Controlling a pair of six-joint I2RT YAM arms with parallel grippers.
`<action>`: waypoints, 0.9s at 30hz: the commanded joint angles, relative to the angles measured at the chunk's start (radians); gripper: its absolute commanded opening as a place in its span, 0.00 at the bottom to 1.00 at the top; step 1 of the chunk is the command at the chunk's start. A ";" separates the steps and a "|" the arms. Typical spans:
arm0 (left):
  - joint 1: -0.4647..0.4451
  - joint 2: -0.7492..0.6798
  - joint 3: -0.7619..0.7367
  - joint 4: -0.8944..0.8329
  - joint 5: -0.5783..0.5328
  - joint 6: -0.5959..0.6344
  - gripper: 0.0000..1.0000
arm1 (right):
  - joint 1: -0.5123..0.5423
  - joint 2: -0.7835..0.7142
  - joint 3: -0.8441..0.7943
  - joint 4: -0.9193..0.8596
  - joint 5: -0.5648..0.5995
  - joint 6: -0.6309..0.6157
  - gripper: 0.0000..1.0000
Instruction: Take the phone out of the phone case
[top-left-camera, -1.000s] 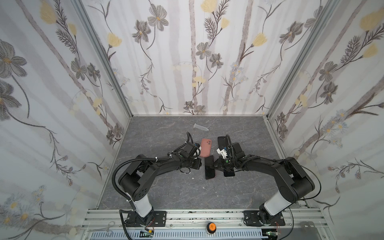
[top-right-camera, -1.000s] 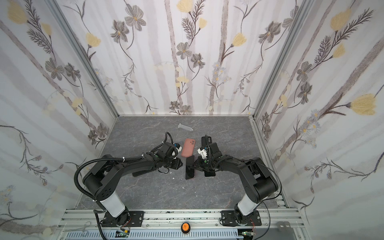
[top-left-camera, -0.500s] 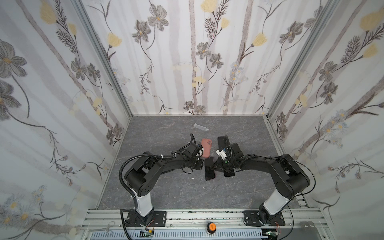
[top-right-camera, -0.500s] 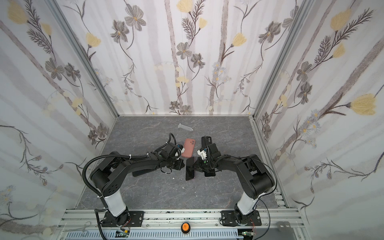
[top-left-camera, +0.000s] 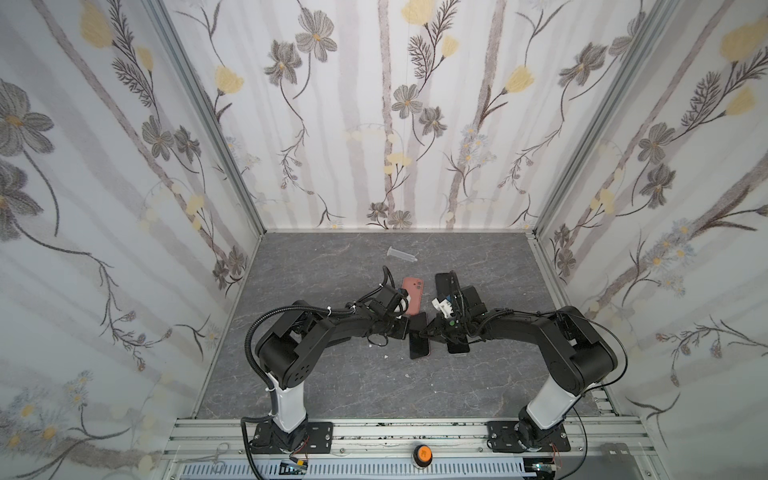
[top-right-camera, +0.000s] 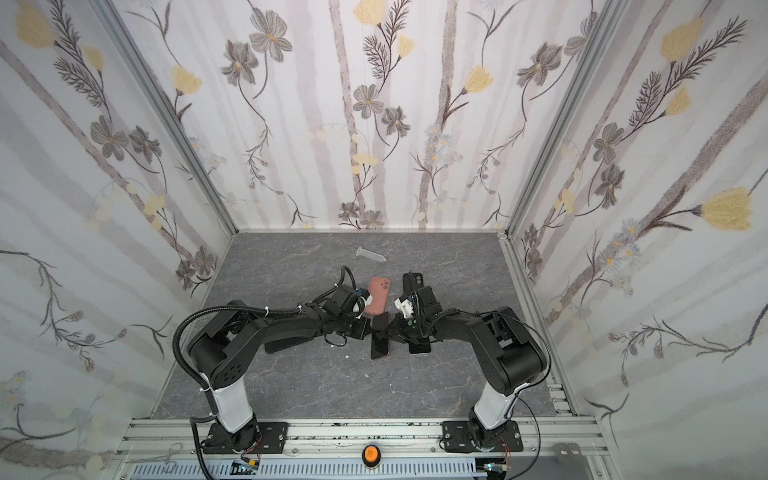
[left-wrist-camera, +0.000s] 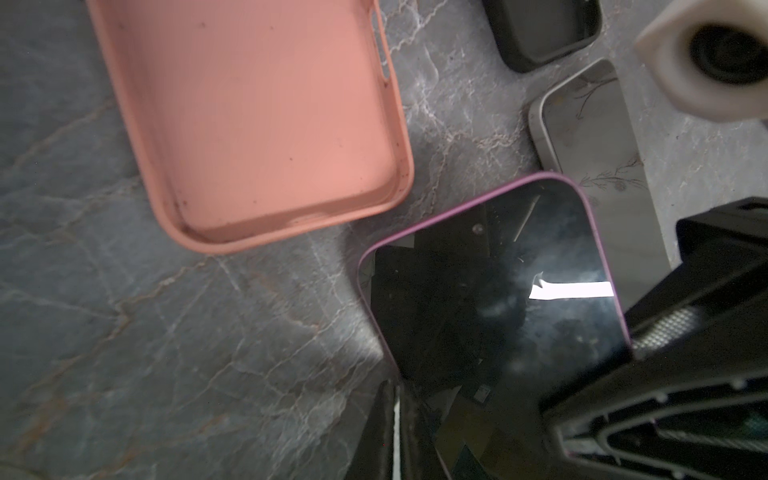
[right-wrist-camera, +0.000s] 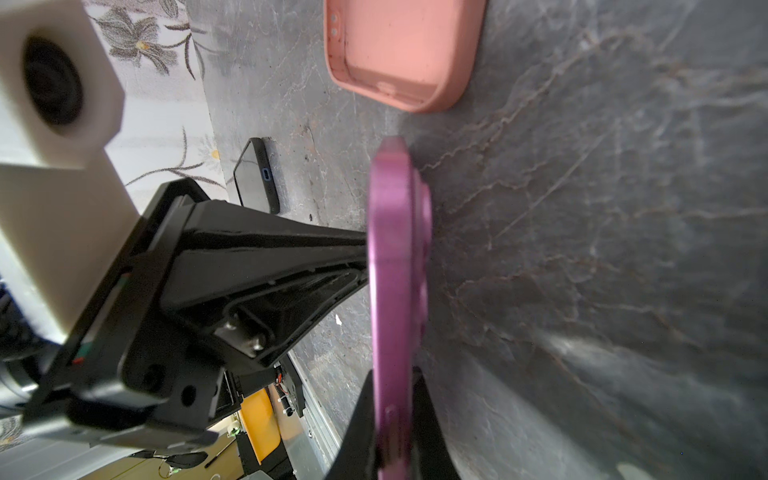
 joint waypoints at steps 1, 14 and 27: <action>-0.003 0.010 -0.004 -0.021 0.003 0.004 0.09 | 0.003 0.013 0.007 0.037 -0.013 -0.011 0.18; -0.003 -0.017 -0.031 -0.021 -0.011 -0.003 0.09 | -0.007 0.012 0.078 -0.109 0.074 -0.115 0.37; 0.000 -0.037 -0.051 -0.021 -0.023 -0.001 0.08 | -0.008 -0.008 0.084 -0.213 0.214 -0.182 0.46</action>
